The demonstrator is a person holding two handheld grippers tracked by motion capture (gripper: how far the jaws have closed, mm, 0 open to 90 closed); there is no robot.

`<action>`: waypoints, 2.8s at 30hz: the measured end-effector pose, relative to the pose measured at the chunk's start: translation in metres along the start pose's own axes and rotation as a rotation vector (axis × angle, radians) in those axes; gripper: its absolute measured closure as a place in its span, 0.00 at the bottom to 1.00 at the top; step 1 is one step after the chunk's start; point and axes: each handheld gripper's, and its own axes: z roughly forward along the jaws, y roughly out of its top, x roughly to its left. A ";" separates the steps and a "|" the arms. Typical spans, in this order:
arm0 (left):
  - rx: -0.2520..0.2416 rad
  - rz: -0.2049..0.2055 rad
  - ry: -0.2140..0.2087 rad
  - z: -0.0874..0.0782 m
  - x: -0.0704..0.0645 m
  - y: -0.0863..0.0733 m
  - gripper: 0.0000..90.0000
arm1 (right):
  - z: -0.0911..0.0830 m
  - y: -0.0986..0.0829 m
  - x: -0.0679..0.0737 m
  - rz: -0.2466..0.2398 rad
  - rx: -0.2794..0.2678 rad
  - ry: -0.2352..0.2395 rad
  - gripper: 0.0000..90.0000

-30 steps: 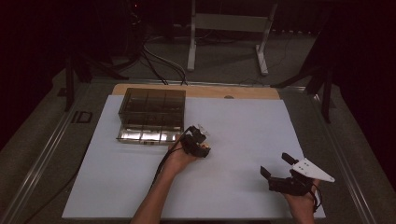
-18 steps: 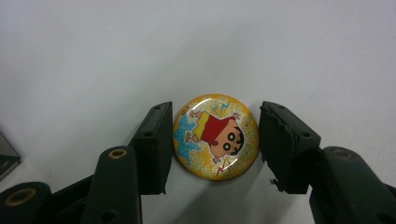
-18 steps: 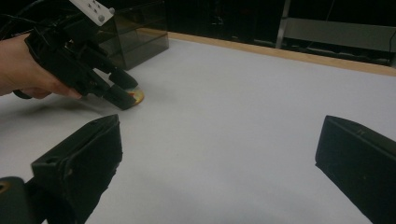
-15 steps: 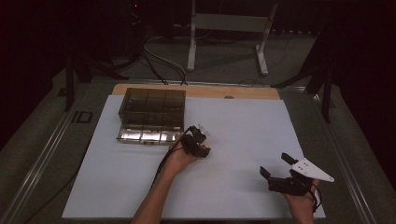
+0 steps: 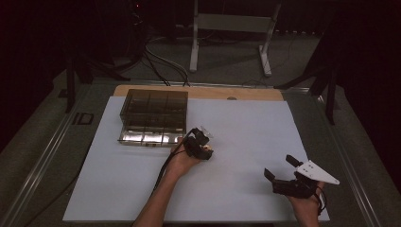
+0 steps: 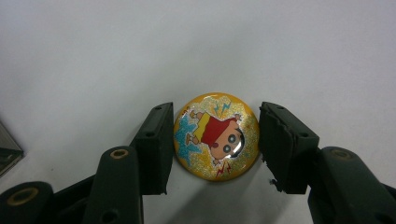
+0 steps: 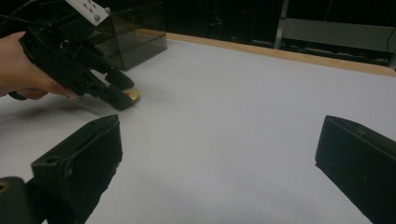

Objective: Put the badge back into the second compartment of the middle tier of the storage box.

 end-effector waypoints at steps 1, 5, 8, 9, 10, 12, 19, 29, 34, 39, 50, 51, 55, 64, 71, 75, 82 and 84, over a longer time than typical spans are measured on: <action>0.001 0.004 0.000 0.000 0.000 0.000 0.54 | 0.000 0.000 0.000 0.000 0.000 -0.001 0.01; 0.006 0.006 0.001 -0.002 0.000 -0.001 0.54 | 0.000 0.000 -0.001 0.002 -0.001 -0.001 0.00; -0.002 -0.001 -0.005 -0.004 0.001 -0.002 0.54 | 0.000 0.000 0.000 0.001 0.000 -0.001 0.01; -0.002 0.002 -0.004 -0.005 0.001 -0.002 0.54 | 0.000 0.000 0.000 0.000 -0.001 0.000 0.01; 0.000 0.006 -0.002 -0.005 0.001 -0.002 0.54 | 0.000 0.000 0.000 0.001 0.000 0.000 0.01; -0.002 0.004 -0.008 -0.006 0.001 -0.002 0.54 | 0.000 0.000 0.000 0.001 0.000 0.001 0.00; -0.010 0.007 -0.025 -0.011 0.001 -0.001 0.54 | 0.000 0.000 0.000 0.002 -0.001 0.001 0.00; -0.021 0.007 -0.044 -0.020 0.003 -0.001 0.54 | 0.000 0.000 0.000 0.002 -0.001 0.003 0.01; -0.040 -0.008 -0.065 -0.025 0.005 -0.001 0.54 | 0.000 0.000 0.000 0.003 -0.002 0.003 0.00; -0.048 -0.014 -0.094 -0.030 0.007 -0.001 0.54 | 0.000 0.000 0.000 0.004 -0.003 0.003 0.00; -0.063 -0.008 -0.117 -0.040 0.008 -0.001 0.54 | -0.001 0.000 0.000 0.000 -0.006 0.008 0.00; -0.063 -0.006 -0.116 -0.041 0.008 0.000 0.54 | -0.001 0.000 0.000 0.000 -0.006 0.009 0.00; -0.070 -0.006 -0.116 -0.044 0.009 0.000 0.54 | -0.001 0.000 0.000 0.000 -0.007 0.009 0.00; -0.082 -0.011 -0.116 -0.051 0.011 0.002 0.54 | -0.001 0.000 0.000 -0.003 -0.009 0.013 0.00; -0.087 -0.021 -0.120 -0.055 0.014 0.001 0.54 | -0.001 0.000 0.000 -0.002 -0.009 0.013 0.00; -0.096 -0.028 -0.120 -0.058 0.016 0.000 0.54 | -0.001 0.000 0.000 -0.002 -0.009 0.014 0.00; -0.103 -0.034 -0.116 -0.064 0.019 0.000 0.54 | -0.001 0.000 0.000 -0.002 -0.010 0.015 0.00; -0.102 -0.032 -0.114 -0.065 0.020 0.000 0.54 | -0.001 0.000 0.000 -0.001 -0.011 0.015 0.00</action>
